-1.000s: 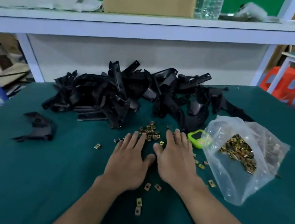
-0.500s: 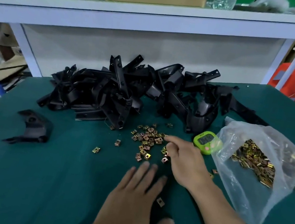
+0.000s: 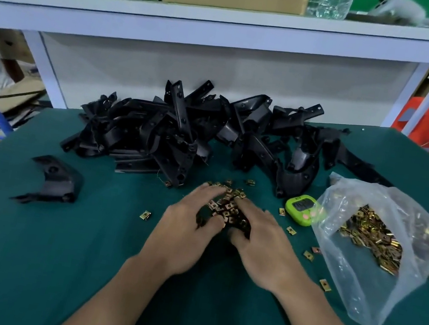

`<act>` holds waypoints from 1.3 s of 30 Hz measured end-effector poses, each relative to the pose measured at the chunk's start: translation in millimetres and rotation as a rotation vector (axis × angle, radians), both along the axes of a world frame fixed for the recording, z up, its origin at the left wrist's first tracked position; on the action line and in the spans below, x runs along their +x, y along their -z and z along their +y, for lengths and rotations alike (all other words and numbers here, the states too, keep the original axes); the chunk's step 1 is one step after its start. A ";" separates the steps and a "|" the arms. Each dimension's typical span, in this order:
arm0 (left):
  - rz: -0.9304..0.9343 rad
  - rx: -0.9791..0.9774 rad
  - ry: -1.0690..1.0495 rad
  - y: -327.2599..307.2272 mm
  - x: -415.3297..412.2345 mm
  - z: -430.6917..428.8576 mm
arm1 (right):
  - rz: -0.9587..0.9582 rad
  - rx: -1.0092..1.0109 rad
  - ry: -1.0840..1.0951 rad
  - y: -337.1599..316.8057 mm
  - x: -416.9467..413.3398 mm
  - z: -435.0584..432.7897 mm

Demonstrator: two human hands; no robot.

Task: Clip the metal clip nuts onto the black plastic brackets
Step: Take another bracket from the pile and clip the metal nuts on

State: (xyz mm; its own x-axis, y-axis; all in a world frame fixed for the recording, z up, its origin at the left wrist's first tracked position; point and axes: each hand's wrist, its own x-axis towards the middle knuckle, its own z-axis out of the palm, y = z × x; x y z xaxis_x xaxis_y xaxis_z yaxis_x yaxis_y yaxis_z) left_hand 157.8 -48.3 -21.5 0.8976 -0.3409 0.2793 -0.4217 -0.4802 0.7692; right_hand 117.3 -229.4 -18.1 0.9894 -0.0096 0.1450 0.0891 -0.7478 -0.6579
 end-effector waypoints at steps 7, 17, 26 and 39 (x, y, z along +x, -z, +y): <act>-0.148 0.190 -0.473 -3.7 27.2 47.8 | 0.142 -0.039 -0.168 5.1 -6.3 -0.7; -0.095 0.245 -0.498 4.7 74.0 36.7 | 0.095 0.030 -0.295 5.9 -0.6 19.7; -0.104 -0.532 -0.754 -15.5 50.4 41.5 | -0.070 0.222 0.008 -0.7 2.0 13.2; -0.054 -0.807 -0.482 -23.0 7.2 2.4 | -0.313 -0.142 -0.016 -11.3 -1.8 21.0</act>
